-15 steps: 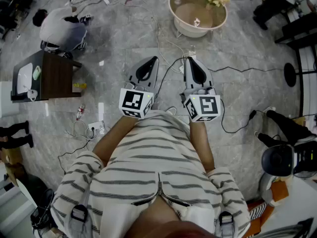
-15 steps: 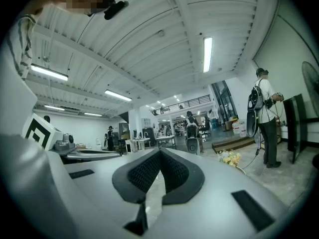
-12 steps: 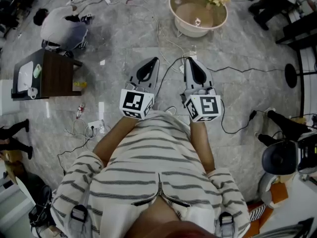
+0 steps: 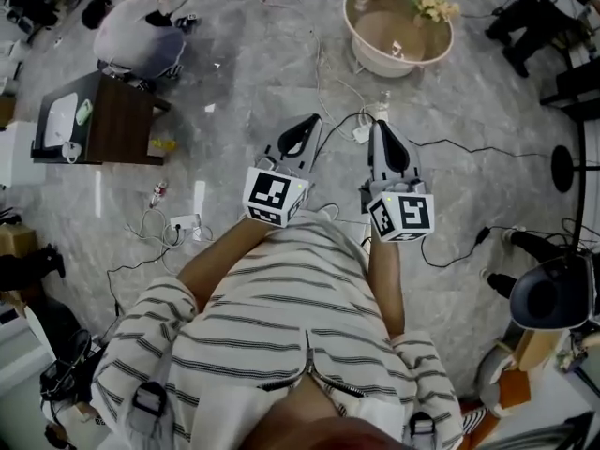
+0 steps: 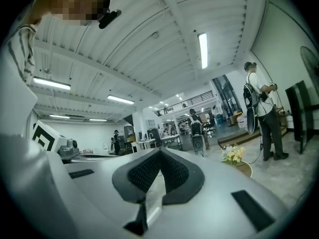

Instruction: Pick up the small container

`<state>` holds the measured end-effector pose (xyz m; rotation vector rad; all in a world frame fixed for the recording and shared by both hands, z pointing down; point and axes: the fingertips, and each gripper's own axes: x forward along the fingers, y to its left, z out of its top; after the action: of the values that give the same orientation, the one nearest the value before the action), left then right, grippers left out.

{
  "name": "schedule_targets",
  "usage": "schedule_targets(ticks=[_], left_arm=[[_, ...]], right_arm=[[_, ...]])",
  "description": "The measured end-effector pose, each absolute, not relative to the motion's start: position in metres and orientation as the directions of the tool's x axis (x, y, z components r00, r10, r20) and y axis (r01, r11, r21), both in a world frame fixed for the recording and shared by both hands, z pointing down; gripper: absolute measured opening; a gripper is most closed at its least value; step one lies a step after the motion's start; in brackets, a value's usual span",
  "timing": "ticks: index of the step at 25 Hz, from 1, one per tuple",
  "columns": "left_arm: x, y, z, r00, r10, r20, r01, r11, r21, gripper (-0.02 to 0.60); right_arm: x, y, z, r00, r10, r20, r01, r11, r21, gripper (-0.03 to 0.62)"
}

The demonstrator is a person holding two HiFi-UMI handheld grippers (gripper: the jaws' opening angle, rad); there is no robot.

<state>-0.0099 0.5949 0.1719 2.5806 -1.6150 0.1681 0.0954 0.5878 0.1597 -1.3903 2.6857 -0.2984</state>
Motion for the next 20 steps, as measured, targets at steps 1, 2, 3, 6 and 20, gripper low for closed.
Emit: schedule_targets(ticks=[1, 2, 3, 6, 20], left_arm=[[-0.009, 0.592, 0.173, 0.438, -0.887, 0.143, -0.898, -0.440, 0.023, 0.000], [-0.009, 0.589, 0.174, 0.441, -0.886, 0.142, -0.897, -0.442, 0.025, 0.000], [-0.009, 0.586, 0.175, 0.442, -0.886, 0.141, -0.896, -0.443, 0.026, 0.000], [-0.013, 0.573, 0.179, 0.443, -0.886, 0.136, -0.896, -0.444, 0.030, 0.000], [-0.050, 0.361, 0.214, 0.473, -0.864, 0.176, -0.881, -0.455, 0.133, 0.000]], right_arm=[[0.095, 0.586, 0.161, -0.580, -0.815, 0.003, -0.796, 0.566, -0.217, 0.011], [0.093, 0.584, 0.162, -0.581, -0.814, 0.006, -0.795, 0.567, -0.214, 0.010], [0.091, 0.582, 0.163, -0.583, -0.813, 0.008, -0.795, 0.568, -0.211, 0.009], [0.086, 0.569, 0.165, -0.583, -0.812, 0.013, -0.796, 0.569, -0.206, 0.010], [0.045, 0.361, 0.188, -0.566, -0.823, 0.053, -0.811, 0.544, -0.216, 0.010]])
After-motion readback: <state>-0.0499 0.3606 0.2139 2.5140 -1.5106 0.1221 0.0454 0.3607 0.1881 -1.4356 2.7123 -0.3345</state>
